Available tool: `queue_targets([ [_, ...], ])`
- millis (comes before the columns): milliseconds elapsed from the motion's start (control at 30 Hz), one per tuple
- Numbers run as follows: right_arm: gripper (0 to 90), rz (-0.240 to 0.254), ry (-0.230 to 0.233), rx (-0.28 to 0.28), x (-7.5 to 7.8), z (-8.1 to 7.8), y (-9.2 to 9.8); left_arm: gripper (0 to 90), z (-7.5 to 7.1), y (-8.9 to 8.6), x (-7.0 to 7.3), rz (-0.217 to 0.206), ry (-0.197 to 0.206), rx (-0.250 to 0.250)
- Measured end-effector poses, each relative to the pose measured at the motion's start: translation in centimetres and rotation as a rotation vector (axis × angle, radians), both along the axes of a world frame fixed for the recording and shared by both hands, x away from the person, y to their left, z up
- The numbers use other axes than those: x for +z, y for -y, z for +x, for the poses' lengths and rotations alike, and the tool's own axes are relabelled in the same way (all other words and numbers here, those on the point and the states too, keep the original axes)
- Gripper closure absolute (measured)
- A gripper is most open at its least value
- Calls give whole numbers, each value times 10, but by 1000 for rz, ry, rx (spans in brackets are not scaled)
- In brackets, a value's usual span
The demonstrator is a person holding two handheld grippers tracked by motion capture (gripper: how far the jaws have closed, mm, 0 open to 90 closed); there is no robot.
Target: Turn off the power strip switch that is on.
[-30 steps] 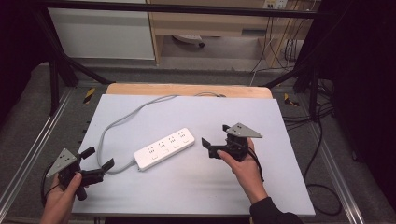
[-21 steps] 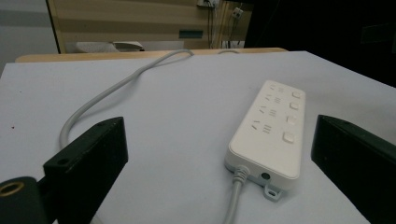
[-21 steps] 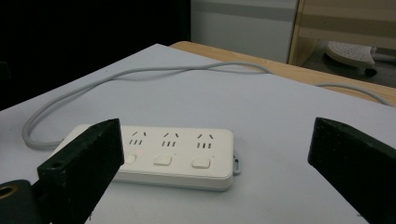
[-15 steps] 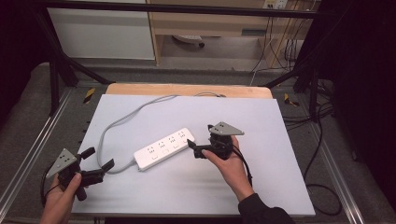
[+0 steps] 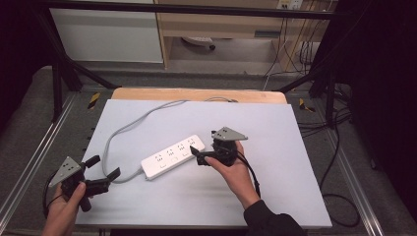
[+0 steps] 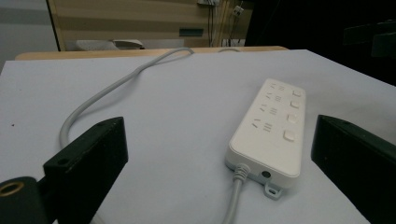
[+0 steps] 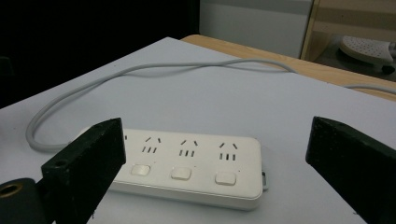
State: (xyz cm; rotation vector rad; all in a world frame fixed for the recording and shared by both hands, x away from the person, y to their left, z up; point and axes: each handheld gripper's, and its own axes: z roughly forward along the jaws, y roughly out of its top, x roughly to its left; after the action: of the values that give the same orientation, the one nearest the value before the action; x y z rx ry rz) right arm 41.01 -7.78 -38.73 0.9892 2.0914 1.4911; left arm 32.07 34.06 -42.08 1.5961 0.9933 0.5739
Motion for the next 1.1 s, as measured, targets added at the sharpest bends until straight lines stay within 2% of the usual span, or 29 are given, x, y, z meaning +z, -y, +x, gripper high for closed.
queue_targets([
  [567,89,-20,-8,13,-2,2,-12,39,-1,0,0,6,1,4],
  [867,127,-29,-8,28,-5,3,-25,39,-1,0,0,10,2,2],
  [1100,204,-36,-4,44,-7,2,-33,40,-1,0,0,13,4,2],
])
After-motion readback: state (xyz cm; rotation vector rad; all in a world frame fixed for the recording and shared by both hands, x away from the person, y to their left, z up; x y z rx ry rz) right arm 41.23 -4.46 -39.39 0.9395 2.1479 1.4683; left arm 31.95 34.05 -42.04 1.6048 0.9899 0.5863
